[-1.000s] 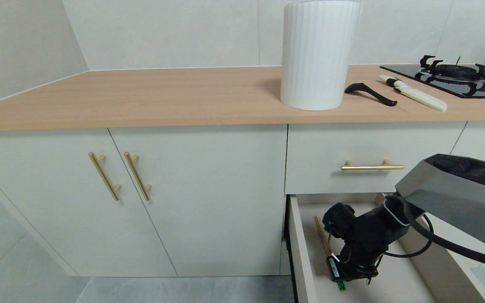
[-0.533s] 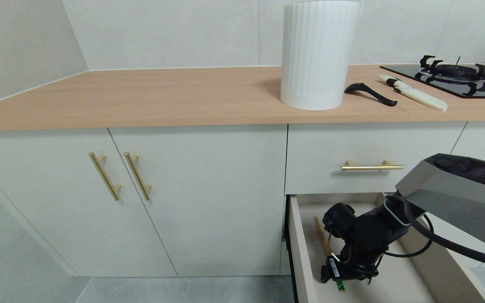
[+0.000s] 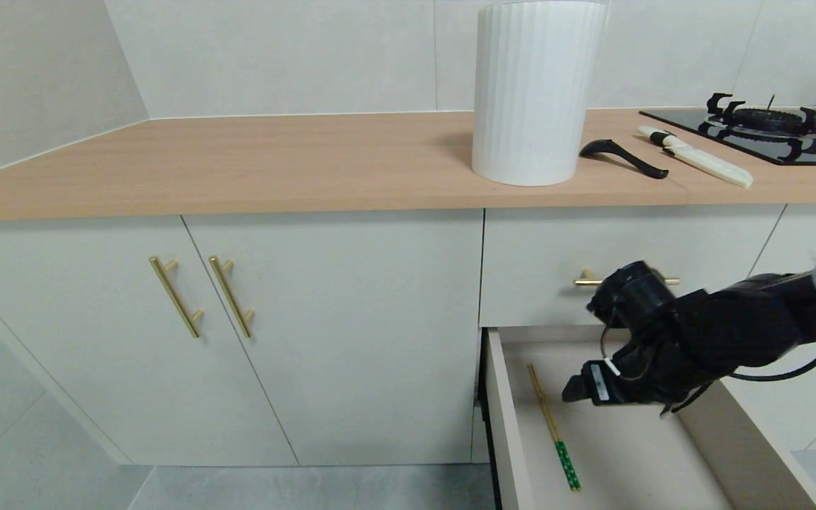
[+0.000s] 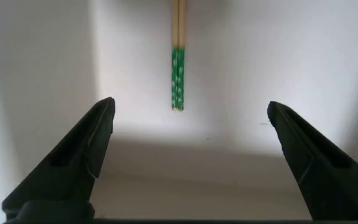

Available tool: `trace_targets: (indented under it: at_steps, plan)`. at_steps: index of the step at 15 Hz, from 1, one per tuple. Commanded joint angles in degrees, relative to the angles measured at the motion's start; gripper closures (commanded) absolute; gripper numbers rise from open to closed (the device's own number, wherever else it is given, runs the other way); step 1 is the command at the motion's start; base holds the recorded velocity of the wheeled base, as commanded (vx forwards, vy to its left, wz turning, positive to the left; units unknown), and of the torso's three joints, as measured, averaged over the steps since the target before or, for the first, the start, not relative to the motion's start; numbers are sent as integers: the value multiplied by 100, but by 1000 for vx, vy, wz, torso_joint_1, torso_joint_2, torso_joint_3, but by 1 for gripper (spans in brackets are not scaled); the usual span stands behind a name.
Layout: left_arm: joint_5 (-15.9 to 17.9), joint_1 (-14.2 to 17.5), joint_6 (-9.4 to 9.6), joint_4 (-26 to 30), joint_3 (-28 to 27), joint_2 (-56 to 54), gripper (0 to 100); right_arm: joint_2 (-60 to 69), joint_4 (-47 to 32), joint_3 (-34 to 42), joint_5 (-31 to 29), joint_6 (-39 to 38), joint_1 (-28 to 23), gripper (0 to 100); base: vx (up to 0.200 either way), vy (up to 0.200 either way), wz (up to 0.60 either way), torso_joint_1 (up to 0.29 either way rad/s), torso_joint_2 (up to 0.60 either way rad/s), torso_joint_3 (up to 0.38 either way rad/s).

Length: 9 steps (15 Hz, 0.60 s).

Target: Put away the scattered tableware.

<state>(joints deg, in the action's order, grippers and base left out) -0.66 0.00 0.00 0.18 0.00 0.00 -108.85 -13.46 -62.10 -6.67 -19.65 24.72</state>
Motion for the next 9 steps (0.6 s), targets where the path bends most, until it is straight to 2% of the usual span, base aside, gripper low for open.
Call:
trace_targets:
  at_steps: [1,6,9]
  plan:
    - [-4,0,0,-1,0,9,0,1683,-69,40,-230,58,-319,0,0,0,0,0,0,0]
    - [-4,0,0,-1,0,9,0,2184,-43,58,-230,304,-556,0,0,0,0,0,0,0]
    - [-4,0,0,-1,0,9,0,2210,-43,75,-432,453,-618,0,0,0,0,0,0,0]
